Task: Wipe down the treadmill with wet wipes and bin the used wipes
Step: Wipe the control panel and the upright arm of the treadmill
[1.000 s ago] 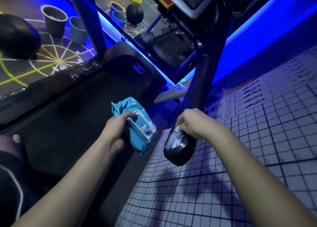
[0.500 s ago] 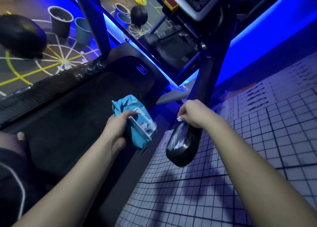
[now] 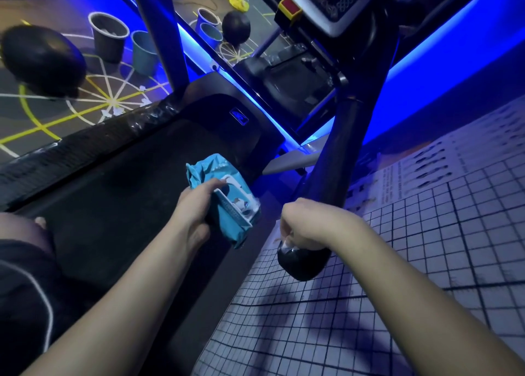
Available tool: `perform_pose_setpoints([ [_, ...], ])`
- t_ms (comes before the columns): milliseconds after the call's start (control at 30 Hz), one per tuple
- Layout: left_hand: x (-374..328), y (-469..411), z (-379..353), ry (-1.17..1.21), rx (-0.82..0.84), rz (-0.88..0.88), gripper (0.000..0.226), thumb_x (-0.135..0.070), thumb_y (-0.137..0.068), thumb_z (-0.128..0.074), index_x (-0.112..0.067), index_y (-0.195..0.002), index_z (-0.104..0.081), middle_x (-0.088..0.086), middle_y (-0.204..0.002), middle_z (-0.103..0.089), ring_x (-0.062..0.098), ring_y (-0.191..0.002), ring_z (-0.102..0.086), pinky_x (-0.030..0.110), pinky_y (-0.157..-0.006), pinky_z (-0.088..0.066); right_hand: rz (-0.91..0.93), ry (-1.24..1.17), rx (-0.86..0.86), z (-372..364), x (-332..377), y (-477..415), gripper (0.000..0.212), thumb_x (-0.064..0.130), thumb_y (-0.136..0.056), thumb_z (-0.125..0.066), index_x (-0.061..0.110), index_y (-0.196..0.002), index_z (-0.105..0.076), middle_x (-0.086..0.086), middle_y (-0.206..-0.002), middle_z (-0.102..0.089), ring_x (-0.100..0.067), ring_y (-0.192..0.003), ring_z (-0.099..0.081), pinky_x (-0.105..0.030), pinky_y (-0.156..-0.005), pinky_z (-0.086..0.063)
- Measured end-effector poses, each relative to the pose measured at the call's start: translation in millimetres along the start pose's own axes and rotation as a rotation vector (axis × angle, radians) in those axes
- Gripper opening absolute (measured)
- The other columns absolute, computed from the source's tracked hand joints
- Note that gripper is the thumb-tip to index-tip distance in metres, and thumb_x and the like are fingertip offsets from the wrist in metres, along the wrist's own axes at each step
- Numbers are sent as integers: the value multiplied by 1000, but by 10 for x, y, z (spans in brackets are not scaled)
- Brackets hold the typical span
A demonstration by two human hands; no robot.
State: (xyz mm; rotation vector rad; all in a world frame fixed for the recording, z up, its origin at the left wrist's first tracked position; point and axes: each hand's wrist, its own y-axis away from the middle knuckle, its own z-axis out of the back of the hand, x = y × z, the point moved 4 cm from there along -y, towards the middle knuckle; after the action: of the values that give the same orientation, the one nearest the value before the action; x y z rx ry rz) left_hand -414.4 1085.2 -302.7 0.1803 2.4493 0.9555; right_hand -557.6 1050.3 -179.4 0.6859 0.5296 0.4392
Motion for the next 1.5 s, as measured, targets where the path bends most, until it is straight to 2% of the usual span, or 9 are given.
perform_pose_setpoints([
  [167,-63,13,-7,22,-4,-11,31,-5,-97,-68,1,-127,-68,6,-69,-77,19,-58,-76,32,-47,-58,53,-147,22,69,-74,169,12,35,-85,-78,26,-93,-79,7,-89,-74,-12,-83,-66,-25,-76,-54],
  [233,-58,11,-3,27,-9,-12,31,-5,-97,-68,2,-127,-68,6,-69,-76,18,-56,-75,31,-47,-58,28,-357,-87,176,-283,200,9,37,-84,-79,29,-88,-79,12,-80,-74,-1,-78,-67,-15,-68,-49],
  [333,-9,20,-2,23,-8,-9,32,-7,-97,-69,1,-128,-68,7,-78,-77,18,-57,-75,31,-47,-58,-90,-405,-297,181,-490,201,6,36,-85,-77,30,-86,-78,7,-89,-73,-7,-87,-66,-14,-65,-41],
  [567,108,73,11,-16,3,-2,33,-8,-96,-71,-1,-128,-68,6,-75,-79,20,-63,-77,32,-51,-60,-36,-154,-198,-127,-126,180,10,32,-92,-70,25,-99,-74,-6,-101,-67,-30,-97,-63,-26,-74,-41],
  [800,71,91,109,18,-23,-12,24,-6,-96,-70,-2,-120,-70,8,-77,-78,22,-63,-77,34,-49,-59,120,-246,-94,-74,-69,289,10,37,-83,-78,29,-89,-78,8,-86,-74,-10,-85,-66,-23,-71,-50],
  [967,65,35,186,36,-36,5,23,-9,-94,-72,-4,-117,-72,13,-102,-79,30,-91,-78,42,-65,-64,222,-839,-466,230,-439,414,8,29,-85,-80,23,-90,-78,5,-84,-76,-11,-84,-72,-26,-81,-56],
  [1133,80,-17,186,34,-29,-6,28,-10,-91,-75,-5,-118,-73,11,-102,-80,30,-96,-77,49,-82,-64,33,-714,-532,62,-580,208,3,30,-89,-76,27,-88,-75,8,-80,-74,-4,-75,-68,-16,-69,-49],
  [1367,148,-18,143,26,-20,22,28,-7,-94,-72,-4,-123,-70,16,-107,-78,28,-79,-78,39,-56,-62,-87,-756,-709,120,-831,-49,7,23,-93,-70,24,-98,-74,8,-86,-72,-4,-79,-64,-5,-64,-41],
  [1500,169,-68,119,-14,-13,32,33,-8,-94,-72,-2,-126,-71,9,-86,-80,22,-66,-78,36,-54,-61,-68,-696,-640,172,-937,-291,13,19,-90,-70,26,-98,-77,12,-86,-74,-3,-86,-65,-11,-75,-43],
])
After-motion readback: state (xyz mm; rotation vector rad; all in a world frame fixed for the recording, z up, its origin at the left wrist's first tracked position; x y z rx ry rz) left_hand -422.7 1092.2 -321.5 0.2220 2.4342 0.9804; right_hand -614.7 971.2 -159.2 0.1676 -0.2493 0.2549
